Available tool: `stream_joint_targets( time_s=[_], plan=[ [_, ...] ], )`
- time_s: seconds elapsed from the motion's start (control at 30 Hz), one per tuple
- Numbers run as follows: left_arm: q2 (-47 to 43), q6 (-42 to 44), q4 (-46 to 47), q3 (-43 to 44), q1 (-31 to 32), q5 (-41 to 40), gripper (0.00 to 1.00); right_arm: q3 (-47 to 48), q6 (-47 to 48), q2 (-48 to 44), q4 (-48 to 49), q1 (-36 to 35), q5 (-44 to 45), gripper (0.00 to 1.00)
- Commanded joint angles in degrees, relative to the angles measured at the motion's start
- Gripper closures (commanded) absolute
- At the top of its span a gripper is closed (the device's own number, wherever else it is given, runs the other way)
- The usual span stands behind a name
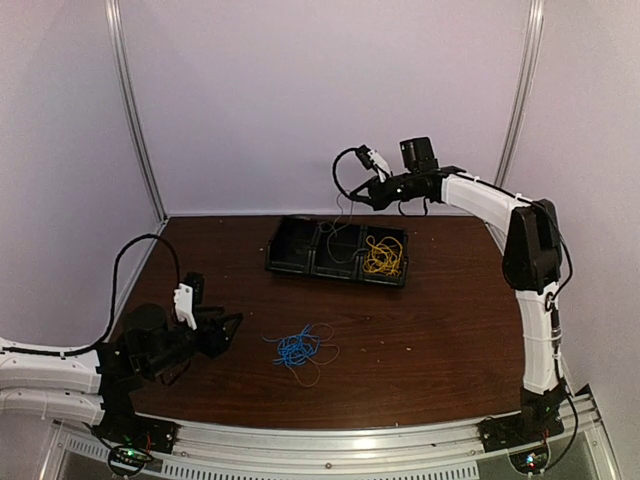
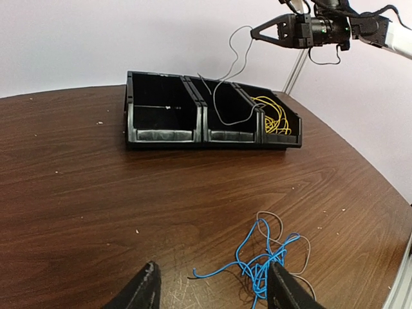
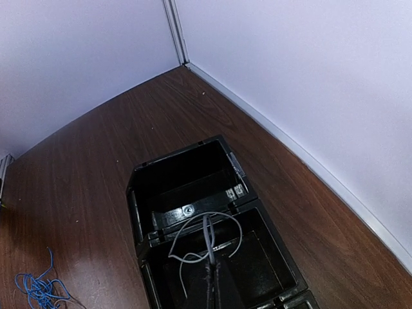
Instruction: Untangle the cables
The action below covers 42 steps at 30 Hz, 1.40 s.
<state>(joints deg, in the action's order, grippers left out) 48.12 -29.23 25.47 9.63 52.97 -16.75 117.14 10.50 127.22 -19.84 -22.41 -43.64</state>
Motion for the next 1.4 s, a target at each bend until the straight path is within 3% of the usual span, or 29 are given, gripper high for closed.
stream_joint_targets(
  time_s=[0.0, 0.6, 1.17, 1.37],
  plan=[
    [-0.42, -0.35, 0.63, -0.66, 0.16, -1.15, 0.43, 2.71, 0.86, 1.52, 1.08, 0.18, 2.29, 1.0],
    [5.78, 0.25, 4.77, -0.22, 0.2, -0.87, 0.43, 2.09, 8.13, 5.92, -4.47, -1.72, 11.52, 1.0],
    [6.5, -0.81, 5.42, -0.31, 0.2, -0.21, 0.43, 9.09, 8.69, 14.85, -10.14, -7.09, 18.11, 1.0],
    [6.86, -0.76, 6.05, -0.51, 0.2, -0.3, 0.43, 7.5, 7.51, 10.9, -11.44, -7.41, 18.09, 0.83]
  ],
)
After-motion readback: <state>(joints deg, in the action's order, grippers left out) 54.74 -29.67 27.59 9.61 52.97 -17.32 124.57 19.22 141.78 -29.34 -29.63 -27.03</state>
